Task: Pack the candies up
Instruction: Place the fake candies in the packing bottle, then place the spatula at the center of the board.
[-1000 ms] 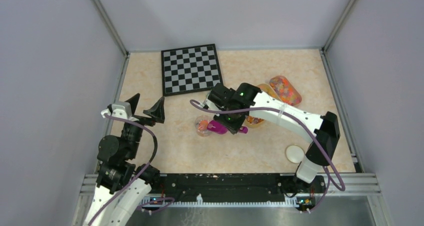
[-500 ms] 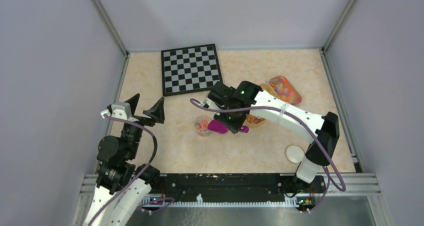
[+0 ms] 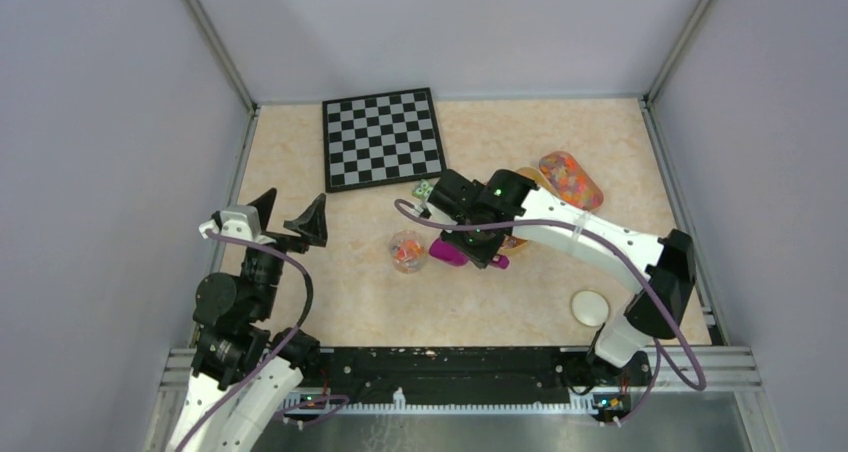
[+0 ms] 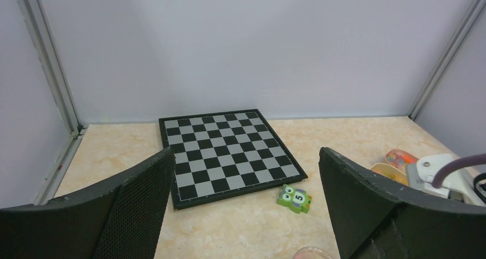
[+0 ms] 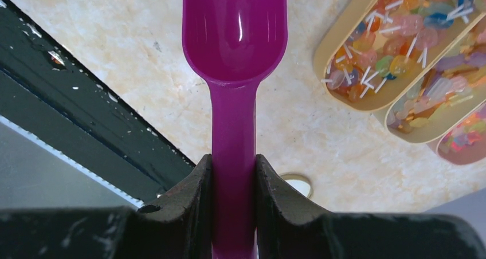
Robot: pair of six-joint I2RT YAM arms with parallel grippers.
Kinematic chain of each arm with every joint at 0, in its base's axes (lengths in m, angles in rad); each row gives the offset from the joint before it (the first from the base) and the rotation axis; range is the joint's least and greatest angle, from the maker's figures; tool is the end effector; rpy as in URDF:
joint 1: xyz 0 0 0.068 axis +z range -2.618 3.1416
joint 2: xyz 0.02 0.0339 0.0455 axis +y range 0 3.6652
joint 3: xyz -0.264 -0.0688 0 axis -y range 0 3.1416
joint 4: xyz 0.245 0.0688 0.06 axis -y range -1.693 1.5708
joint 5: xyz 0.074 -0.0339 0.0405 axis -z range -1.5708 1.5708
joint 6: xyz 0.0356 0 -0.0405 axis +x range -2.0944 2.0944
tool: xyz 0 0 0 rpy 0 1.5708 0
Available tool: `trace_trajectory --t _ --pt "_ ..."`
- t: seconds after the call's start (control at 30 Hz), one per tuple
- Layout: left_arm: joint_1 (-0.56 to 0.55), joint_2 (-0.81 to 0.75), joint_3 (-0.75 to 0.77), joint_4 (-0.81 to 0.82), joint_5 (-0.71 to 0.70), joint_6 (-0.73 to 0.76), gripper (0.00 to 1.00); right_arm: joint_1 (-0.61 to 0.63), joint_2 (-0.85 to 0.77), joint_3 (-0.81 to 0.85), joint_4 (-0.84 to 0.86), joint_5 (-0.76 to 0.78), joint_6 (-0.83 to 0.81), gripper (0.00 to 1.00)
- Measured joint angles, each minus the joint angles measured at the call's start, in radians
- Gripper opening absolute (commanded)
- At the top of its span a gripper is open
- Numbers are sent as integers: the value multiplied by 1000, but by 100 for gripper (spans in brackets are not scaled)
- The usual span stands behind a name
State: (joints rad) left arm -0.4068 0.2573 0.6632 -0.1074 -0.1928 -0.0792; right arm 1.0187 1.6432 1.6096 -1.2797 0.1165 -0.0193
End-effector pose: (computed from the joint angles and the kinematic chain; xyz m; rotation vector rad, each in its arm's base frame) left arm 0.0672 -0.0215 0.3646 0.0431 1.2828 -0.2952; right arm 0.1681 0.2650 0.3228 -1.3999 2.4942 0.0310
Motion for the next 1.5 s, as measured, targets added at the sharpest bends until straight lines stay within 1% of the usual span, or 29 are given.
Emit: trace_trajectory --t 0.2,0.33,0.53,0.6,0.8,0.93,0.97,1.07,1.2,1.3,1.4,1.5 --pt "-2 0 0 -2 -17 -1 99 -39 -121 -145 53 49 70 0" --pt "-2 1 0 -3 -20 -1 99 -62 -196 -236 131 78 111 0" --pt "-3 11 0 -7 -26 -5 99 -81 -227 -276 273 114 120 0" --pt "-3 16 0 -8 -26 -5 99 -122 -231 -284 346 117 114 0" --pt "-4 21 0 -14 -26 -5 99 -358 -211 -288 616 150 94 0" --pt "-5 21 0 -14 -25 -5 99 -436 -122 -286 797 155 73 0" --pt "-5 21 0 -14 -25 -5 99 -455 -80 -282 847 155 72 0" --pt "-5 21 0 -14 -23 -5 99 -489 52 -235 918 164 92 0" --pt "-5 21 0 -14 -16 -5 99 -520 272 -65 936 191 137 0" --pt "-5 21 0 -14 -13 -5 99 -529 391 37 943 211 175 0" --pt "-6 20 0 -14 -9 -5 99 -531 476 116 925 243 235 0" --pt "-6 20 0 -14 -6 -5 99 -531 552 204 881 303 337 0"
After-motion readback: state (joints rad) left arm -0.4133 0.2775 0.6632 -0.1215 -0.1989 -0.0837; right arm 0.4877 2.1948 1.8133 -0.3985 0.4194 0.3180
